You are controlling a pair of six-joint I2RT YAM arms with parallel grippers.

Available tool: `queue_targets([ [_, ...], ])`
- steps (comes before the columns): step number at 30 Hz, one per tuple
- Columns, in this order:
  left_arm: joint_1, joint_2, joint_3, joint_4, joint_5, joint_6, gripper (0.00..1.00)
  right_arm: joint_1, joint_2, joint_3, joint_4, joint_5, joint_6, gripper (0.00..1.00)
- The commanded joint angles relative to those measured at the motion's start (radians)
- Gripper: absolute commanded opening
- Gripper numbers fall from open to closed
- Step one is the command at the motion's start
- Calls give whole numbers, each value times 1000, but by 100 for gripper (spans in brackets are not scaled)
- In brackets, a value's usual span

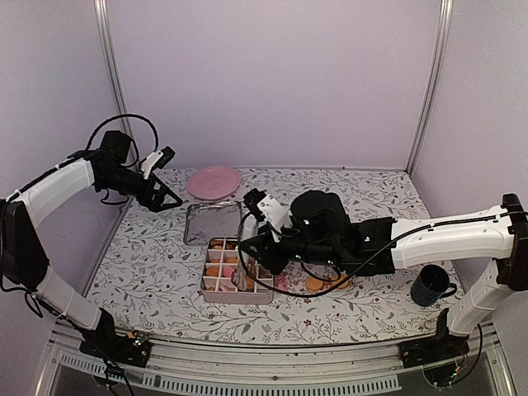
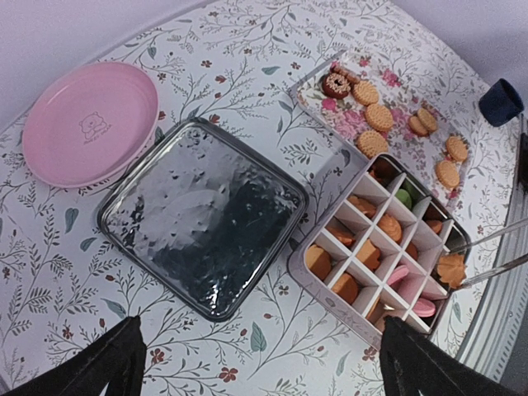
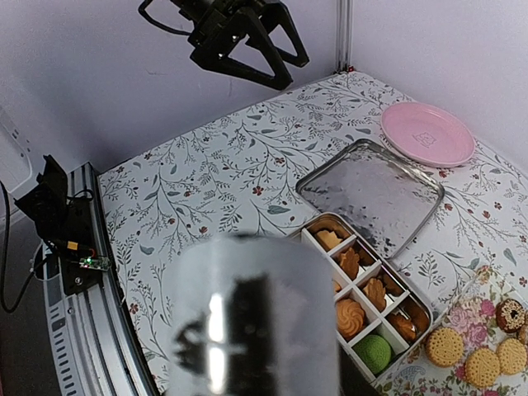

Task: Pack the cookies
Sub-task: Place the fake cookies in the empty pocket of the box.

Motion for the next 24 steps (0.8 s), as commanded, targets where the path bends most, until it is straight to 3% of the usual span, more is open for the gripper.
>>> queue_targets([
  [1, 10, -21, 5, 8, 4, 9, 99, 2, -3, -2, 28, 7, 5, 32],
  [24, 10, -32, 6, 8, 4, 6, 99, -2, -14, -7, 34, -24, 1, 39],
])
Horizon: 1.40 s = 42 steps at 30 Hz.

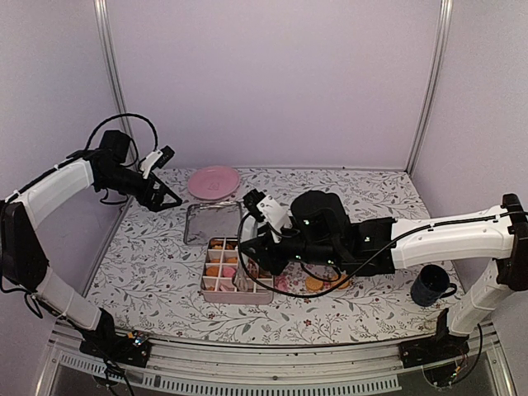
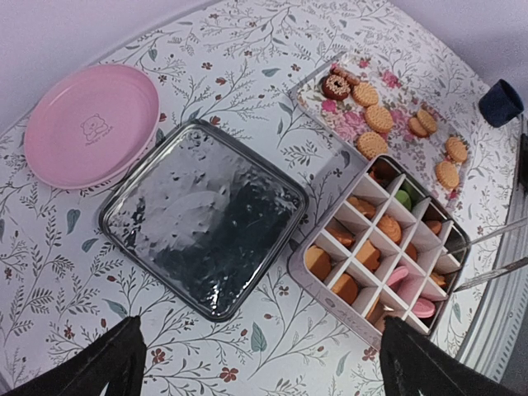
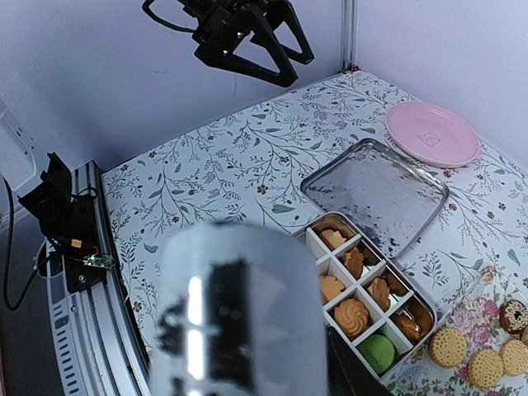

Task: Pack the cookies
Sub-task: Place the fake cookies in the empty pocket of the box, then adjust the fake cookies on the plate.

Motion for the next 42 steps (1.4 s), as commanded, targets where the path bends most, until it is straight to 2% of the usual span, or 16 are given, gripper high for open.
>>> queue_targets([
  [1, 10, -25, 6, 8, 3, 7, 99, -4, -14, -7, 35, -16, 2, 39],
  [9, 10, -18, 11, 8, 8, 9, 99, -55, -80, -22, 33, -2, 11, 38],
  [17, 10, -7, 9, 8, 10, 4, 99, -230, -238, -84, -19, 13, -2, 37],
  [25, 10, -2, 10, 9, 7, 6, 99, -405, -272, -132, -58, 3, -9, 35],
  [32, 9, 13, 11, 19, 15, 2, 99, -473, -253, -198, -64, -21, -17, 35],
  [42, 9, 28, 14, 25, 31, -15, 99, -498, -233, -256, -33, -29, -10, 36],
])
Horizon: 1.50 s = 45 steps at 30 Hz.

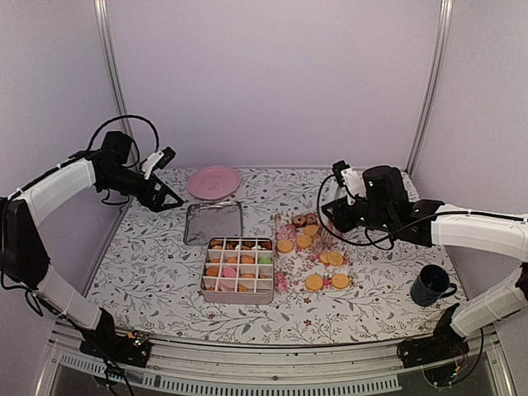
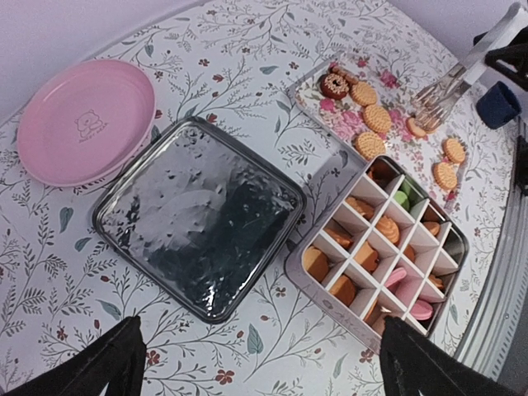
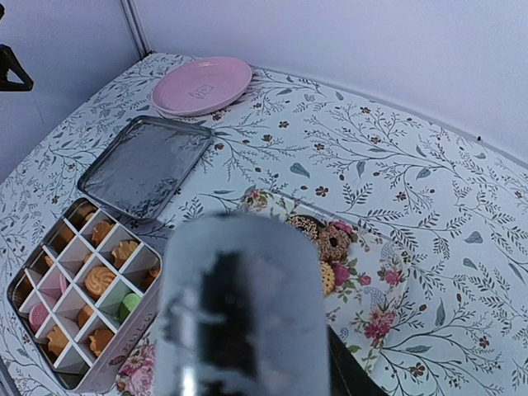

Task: Pack the cookies
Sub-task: Adjust the fake cookies on the plate.

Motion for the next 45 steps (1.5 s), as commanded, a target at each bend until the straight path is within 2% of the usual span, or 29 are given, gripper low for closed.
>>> queue_targets([
  [1, 9, 8, 15, 17, 16, -3, 99, -17, 12, -4, 57, -16, 1, 36],
  [22, 9, -19, 2, 12, -1, 13, 99, -76, 267, 208, 162, 31, -38, 37],
  [35, 9, -10, 1, 12, 17, 13, 99, -75, 18, -18, 54, -116, -9, 37],
  [45, 9, -22, 3, 9, 5, 11, 99, -68, 16, -55, 42, -177, -12, 40],
])
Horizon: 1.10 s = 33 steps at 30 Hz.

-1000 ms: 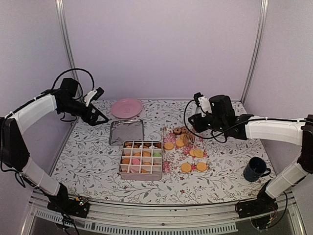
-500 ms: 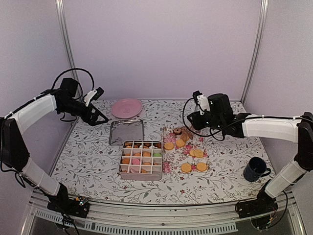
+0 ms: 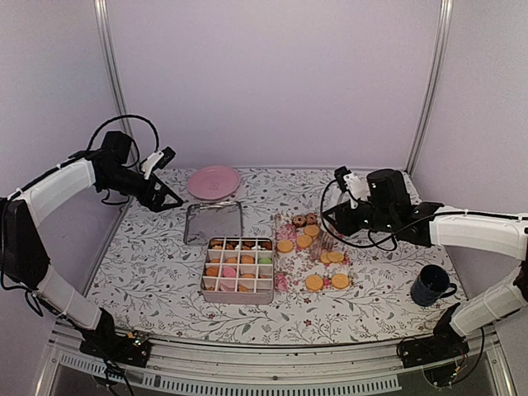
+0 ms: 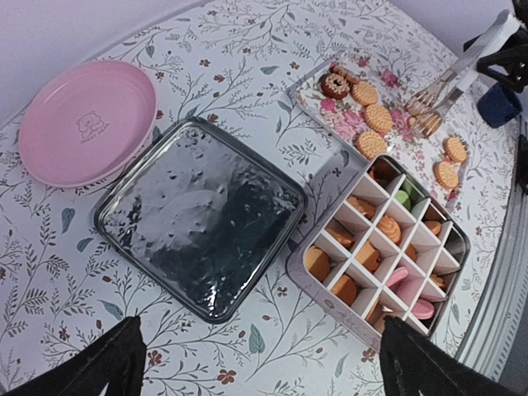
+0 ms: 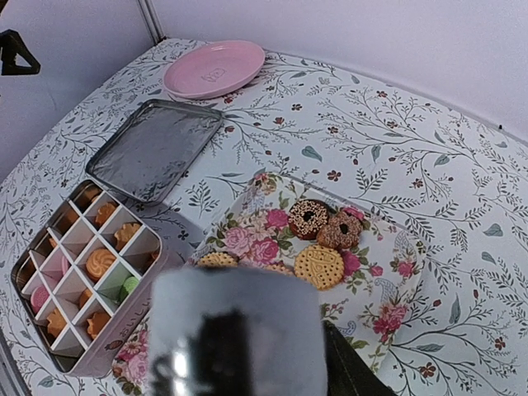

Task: Pack the cookies
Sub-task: Adjust the fake cookies on the plate.

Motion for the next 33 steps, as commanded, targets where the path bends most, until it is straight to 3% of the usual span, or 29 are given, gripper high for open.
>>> queue_targets([
  [1, 9, -24, 5, 8, 6, 6, 99, 7, 7, -2, 10, -25, -2, 40],
  [14, 9, -23, 11, 7, 3, -2, 99, 100, 40, 49, -51, 119, -105, 40],
  [33, 10, -27, 3, 20, 0, -4, 99, 105, 50, 76, -89, 111, -159, 40],
])
